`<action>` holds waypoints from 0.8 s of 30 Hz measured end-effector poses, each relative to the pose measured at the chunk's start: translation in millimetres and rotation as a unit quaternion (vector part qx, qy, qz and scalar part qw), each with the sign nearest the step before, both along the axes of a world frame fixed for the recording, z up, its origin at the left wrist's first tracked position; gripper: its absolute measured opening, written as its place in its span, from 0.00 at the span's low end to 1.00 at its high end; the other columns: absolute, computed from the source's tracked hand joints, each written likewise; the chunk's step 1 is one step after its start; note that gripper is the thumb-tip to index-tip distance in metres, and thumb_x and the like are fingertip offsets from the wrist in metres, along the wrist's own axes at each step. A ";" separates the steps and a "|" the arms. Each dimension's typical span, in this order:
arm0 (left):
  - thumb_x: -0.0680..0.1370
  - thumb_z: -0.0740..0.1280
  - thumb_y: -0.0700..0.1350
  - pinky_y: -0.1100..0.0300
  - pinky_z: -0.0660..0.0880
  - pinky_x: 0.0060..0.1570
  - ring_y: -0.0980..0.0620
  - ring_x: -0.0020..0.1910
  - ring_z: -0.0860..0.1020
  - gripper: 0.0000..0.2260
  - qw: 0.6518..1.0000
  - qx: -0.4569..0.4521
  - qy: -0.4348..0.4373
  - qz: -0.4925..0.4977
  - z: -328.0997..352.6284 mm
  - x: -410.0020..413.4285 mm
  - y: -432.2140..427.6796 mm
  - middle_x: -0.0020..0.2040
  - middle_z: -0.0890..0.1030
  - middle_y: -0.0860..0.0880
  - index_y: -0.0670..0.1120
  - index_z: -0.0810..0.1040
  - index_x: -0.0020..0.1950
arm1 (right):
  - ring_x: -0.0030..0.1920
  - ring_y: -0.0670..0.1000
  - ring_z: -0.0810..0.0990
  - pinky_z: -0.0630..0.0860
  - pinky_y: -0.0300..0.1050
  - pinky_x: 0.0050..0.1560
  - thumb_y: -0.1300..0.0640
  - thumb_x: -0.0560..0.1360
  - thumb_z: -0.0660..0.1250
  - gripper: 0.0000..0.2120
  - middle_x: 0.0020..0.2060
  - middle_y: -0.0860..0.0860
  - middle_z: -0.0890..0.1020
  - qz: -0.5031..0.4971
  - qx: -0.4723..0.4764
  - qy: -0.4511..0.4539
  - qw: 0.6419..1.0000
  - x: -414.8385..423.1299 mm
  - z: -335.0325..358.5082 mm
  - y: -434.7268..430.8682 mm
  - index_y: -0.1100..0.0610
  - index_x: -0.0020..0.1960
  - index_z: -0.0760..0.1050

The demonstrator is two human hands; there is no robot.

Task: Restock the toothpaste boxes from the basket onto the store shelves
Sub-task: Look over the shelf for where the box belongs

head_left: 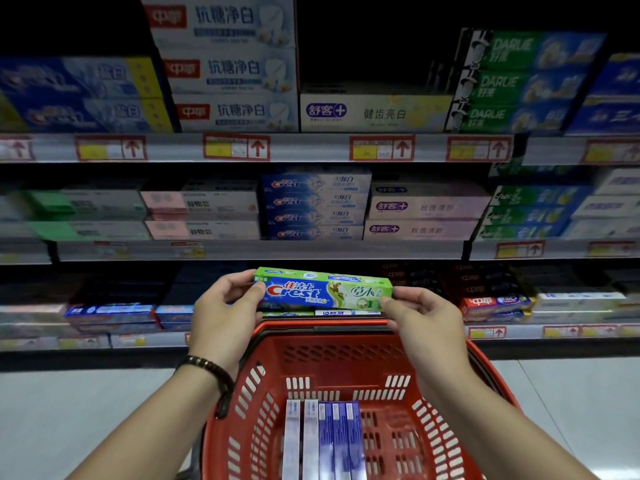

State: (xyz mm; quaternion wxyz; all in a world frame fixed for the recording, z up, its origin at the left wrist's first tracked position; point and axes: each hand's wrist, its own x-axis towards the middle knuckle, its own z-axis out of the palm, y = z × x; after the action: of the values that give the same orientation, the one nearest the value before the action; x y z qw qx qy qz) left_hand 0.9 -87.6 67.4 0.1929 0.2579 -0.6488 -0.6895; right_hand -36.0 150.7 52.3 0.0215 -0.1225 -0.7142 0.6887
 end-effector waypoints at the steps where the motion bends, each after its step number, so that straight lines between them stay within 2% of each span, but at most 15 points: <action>1: 0.81 0.71 0.39 0.57 0.80 0.46 0.53 0.50 0.84 0.07 1.000 -0.002 0.003 -0.002 -0.1 -1.1 -0.8 0.52 0.86 0.49 0.49 0.83 0.57 | 0.49 0.48 0.88 0.83 0.57 0.62 0.56 0.76 0.78 0.06 0.44 0.47 0.89 -0.002 -0.006 0.006 1.000 -1.3 0.7 -2.1 0.51 0.53 0.85; 7: 0.80 0.73 0.45 0.44 0.82 0.58 0.52 0.53 0.84 0.04 0.998 -0.064 -0.005 -0.007 -0.6 -7.9 -10.7 0.51 0.86 0.51 0.53 0.84 0.53 | 0.46 0.51 0.89 0.84 0.60 0.59 0.55 0.80 0.75 0.03 0.43 0.50 0.89 -0.017 -0.004 0.021 1.000 -8.9 -1.9 -6.0 0.52 0.50 0.87; 11: 0.80 0.72 0.46 0.47 0.81 0.59 0.54 0.53 0.84 0.03 0.996 -0.089 -0.024 -0.005 -5.9 -8.3 -11.2 0.50 0.86 0.54 0.55 0.84 0.50 | 0.47 0.50 0.89 0.85 0.58 0.59 0.57 0.80 0.74 0.03 0.43 0.48 0.89 -0.023 0.001 0.019 1.000 -10.8 -4.6 -5.4 0.53 0.48 0.88; 17: 0.79 0.73 0.46 0.51 0.81 0.57 0.56 0.48 0.84 0.02 0.995 -0.090 -0.043 0.023 -7.1 -27.0 -29.3 0.45 0.86 0.55 0.53 0.86 0.48 | 0.45 0.50 0.89 0.85 0.57 0.58 0.60 0.77 0.75 0.06 0.43 0.47 0.89 -0.015 0.018 0.015 1.000 -27.2 -0.1 -14.3 0.55 0.42 0.88; 20: 0.79 0.75 0.44 0.50 0.81 0.61 0.55 0.50 0.84 0.04 0.998 -0.049 -0.044 0.019 -12.6 -42.2 -43.3 0.46 0.87 0.55 0.54 0.85 0.48 | 0.45 0.49 0.89 0.85 0.59 0.57 0.58 0.75 0.76 0.04 0.39 0.47 0.89 -0.003 0.048 0.008 0.999 -42.4 -0.2 -26.6 0.53 0.42 0.88; 24: 0.76 0.77 0.45 0.51 0.81 0.60 0.53 0.49 0.86 0.06 0.996 -0.057 -0.071 0.026 -25.7 -61.2 -64.8 0.45 0.88 0.55 0.56 0.87 0.45 | 0.45 0.52 0.89 0.86 0.58 0.55 0.53 0.71 0.77 0.02 0.35 0.45 0.88 -0.003 0.072 -0.003 0.997 -66.3 -4.5 -46.9 0.50 0.40 0.87</action>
State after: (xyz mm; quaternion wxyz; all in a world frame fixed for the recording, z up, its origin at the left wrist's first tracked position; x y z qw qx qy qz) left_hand -60.2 -152.4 41.8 0.1785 0.3119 -0.6918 -0.6263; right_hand -102.2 103.8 47.8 0.0304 -0.1247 -0.7617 0.6351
